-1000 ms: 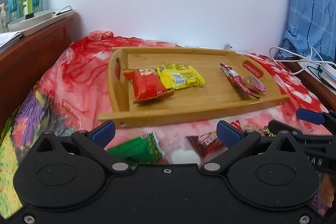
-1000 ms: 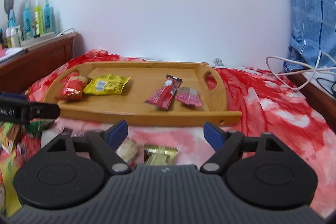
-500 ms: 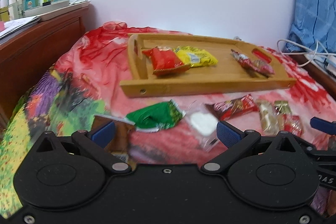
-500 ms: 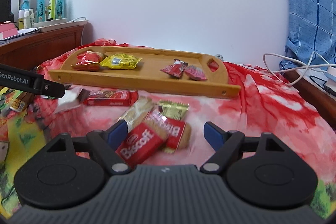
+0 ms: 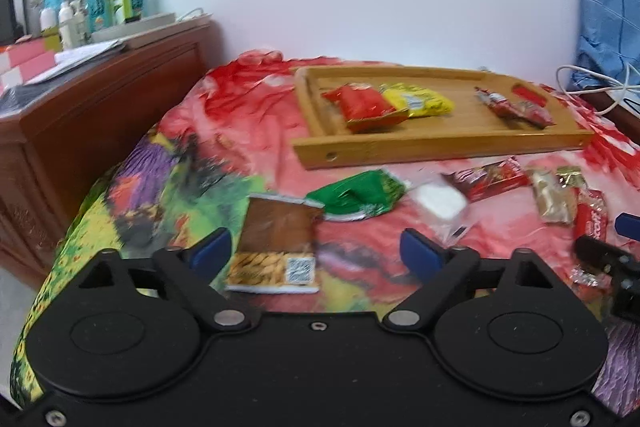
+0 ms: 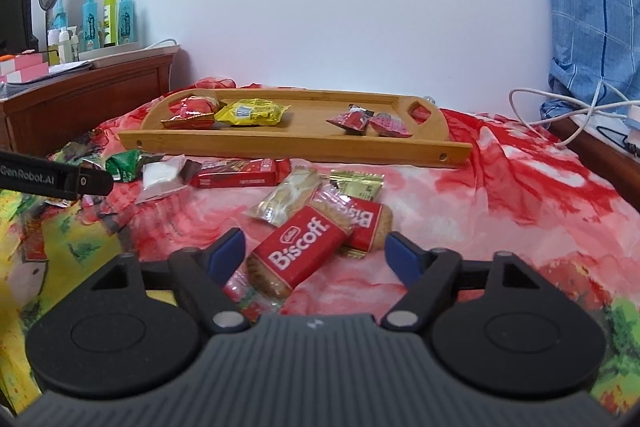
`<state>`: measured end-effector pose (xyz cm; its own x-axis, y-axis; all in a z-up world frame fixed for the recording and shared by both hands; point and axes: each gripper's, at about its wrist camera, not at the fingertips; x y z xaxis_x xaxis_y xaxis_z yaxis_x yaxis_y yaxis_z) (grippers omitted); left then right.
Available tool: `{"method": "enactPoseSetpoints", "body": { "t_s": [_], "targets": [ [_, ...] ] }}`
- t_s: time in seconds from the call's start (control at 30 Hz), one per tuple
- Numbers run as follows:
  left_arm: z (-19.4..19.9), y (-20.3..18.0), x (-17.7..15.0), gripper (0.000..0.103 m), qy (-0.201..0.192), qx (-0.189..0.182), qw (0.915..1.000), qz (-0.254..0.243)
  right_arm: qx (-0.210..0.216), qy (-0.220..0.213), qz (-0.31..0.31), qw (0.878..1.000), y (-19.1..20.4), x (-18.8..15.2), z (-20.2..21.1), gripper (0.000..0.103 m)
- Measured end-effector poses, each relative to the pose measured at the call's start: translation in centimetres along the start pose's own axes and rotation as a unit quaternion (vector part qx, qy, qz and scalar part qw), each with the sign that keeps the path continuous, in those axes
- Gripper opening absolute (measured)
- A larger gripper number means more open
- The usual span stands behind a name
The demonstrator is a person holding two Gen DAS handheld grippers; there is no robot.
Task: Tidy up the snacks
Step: 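Grasp the brown chocolate bar with the left tool while the right tool grasps a red Biscoff pack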
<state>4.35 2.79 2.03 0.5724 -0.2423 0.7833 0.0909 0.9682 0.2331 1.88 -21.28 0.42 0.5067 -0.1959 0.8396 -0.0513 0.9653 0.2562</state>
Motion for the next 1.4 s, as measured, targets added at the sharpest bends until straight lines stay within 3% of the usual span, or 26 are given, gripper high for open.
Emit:
{"method": "enactPoseSetpoints", "body": {
  "t_s": [0.3,0.47,0.67,0.83,1.03,1.13,1.17,1.2,1.4],
  "targets": [
    [-0.3,1.4,-0.9,0.06,0.014,-0.007,0.9996,0.024,-0.001,-0.001,-0.016,1.0,0.7,-0.2,0.2,0.054],
    [-0.8,1.2,-0.6,0.06,0.014,0.01,0.9996,0.023,-0.007,-0.003,-0.02,1.0,1.1,-0.2,0.1,0.047],
    [-1.7,1.7,-0.3,0.062,0.02,0.02,0.9986,0.044,-0.014,-0.004,-0.028,0.999,1.4,0.0,-0.3,0.047],
    [-2.4,2.7,-0.4,0.064,0.024,0.005,0.9961,0.085,-0.017,-0.005,-0.033,0.999,1.7,0.1,-0.5,0.048],
    [-2.6,2.7,-0.4,0.066,0.029,0.022,0.9965,0.076,-0.019,-0.008,-0.036,0.999,1.9,0.1,-0.8,0.049],
    [-2.6,2.6,-0.3,0.061,0.029,0.015,0.9969,0.072,-0.019,-0.01,-0.031,0.999,2.0,0.0,-0.9,0.049],
    [-2.6,2.6,-0.3,0.049,0.028,0.007,0.9971,0.071,-0.02,-0.01,-0.03,0.999,2.1,0.0,-0.9,0.049],
    [-2.4,2.5,-0.3,0.045,0.026,0.0,0.9972,0.07,-0.02,-0.011,-0.029,0.999,2.1,0.0,-1.0,0.049],
    [-1.9,2.1,-0.1,0.044,0.026,-0.022,0.9979,0.056,-0.019,-0.009,-0.023,1.0,2.3,0.0,-1.2,0.049]
  ]
}}
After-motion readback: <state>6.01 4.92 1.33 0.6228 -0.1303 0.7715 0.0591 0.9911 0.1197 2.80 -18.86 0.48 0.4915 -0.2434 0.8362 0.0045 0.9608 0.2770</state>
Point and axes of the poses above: each gripper's, at about its wrist camera, not at the fingertips, and z roughly against the way its jaws point, y to its left, x to its top, and after that the axes turned 15 degrees about -z, right-handed
